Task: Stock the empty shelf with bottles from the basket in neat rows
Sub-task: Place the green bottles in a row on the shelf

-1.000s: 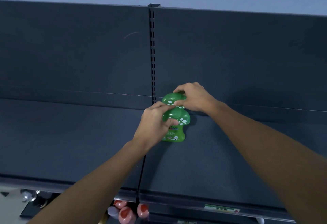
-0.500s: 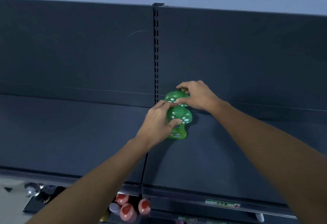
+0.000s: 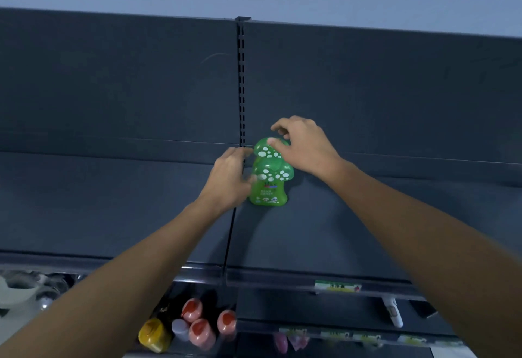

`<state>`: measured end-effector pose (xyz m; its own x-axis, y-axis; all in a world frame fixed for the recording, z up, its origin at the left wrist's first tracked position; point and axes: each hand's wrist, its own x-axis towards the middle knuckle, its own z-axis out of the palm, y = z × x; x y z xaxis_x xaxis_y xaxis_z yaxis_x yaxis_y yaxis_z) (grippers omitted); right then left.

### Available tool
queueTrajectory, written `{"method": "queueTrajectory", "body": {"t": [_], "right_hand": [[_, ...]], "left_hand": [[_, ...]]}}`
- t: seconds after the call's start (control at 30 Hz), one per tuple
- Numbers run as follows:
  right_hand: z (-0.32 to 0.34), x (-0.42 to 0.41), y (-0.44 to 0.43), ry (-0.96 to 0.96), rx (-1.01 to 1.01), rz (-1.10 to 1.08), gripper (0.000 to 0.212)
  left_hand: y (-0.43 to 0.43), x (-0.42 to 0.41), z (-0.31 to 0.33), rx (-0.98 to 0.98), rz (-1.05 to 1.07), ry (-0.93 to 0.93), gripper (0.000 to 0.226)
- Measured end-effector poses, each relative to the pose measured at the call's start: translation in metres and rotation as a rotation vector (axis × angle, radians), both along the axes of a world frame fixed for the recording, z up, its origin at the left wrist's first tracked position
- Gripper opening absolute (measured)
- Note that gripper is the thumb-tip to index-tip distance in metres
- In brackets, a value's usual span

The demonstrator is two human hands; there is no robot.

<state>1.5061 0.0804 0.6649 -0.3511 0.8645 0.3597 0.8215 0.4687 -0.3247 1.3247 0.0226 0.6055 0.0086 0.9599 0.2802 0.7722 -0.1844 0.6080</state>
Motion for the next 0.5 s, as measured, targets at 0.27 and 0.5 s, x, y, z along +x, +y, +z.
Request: {"method": "queueTrajectory", "body": {"t": [0.27,0.5], "right_hand": [[0.005,-0.023,-0.11,-0.007,0.033,-0.061,0.027],[-0.044,-0.059,-0.2,0.071,-0.028,-0.008,0.017]], "left_hand": [[-0.082,-0.051,0.006,-0.002,-0.052,0.023,0.031],[-0.164,-0.096,-0.029,-0.142,-0.12,-0.034,0.023]]}}
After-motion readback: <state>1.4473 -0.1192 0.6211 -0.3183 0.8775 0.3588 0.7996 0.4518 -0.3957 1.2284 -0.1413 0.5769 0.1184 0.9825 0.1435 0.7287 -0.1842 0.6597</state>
